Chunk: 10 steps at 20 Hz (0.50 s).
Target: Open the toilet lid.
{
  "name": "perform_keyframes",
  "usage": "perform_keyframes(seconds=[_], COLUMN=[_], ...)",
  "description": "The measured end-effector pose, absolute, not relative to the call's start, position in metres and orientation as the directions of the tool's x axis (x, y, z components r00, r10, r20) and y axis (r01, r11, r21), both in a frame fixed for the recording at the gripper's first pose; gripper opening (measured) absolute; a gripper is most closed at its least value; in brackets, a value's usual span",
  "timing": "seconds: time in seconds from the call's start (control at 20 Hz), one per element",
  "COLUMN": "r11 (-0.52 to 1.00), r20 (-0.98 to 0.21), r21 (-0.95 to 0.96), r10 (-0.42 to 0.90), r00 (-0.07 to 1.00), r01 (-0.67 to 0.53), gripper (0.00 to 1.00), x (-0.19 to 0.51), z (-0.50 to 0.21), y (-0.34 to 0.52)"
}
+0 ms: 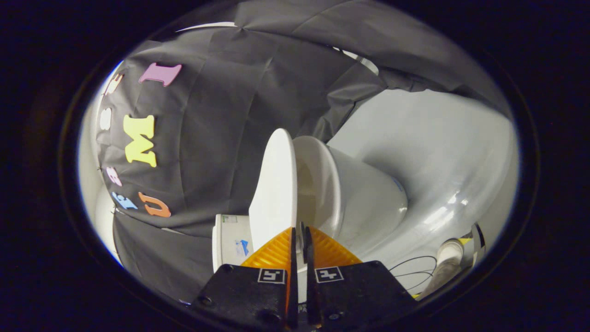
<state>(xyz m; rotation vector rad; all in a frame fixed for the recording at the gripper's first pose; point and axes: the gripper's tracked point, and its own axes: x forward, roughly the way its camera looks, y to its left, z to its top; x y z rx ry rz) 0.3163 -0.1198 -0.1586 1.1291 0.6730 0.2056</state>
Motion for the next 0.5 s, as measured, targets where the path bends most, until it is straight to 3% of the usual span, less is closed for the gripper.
perform_keyframes(seconds=[0.5], r11=[0.472], r20=[-0.354], r21=[0.876], r10=[0.489], r00=[0.797], r01=[0.1], gripper=[0.09], x=[0.312], z=[-0.113], y=[-0.104])
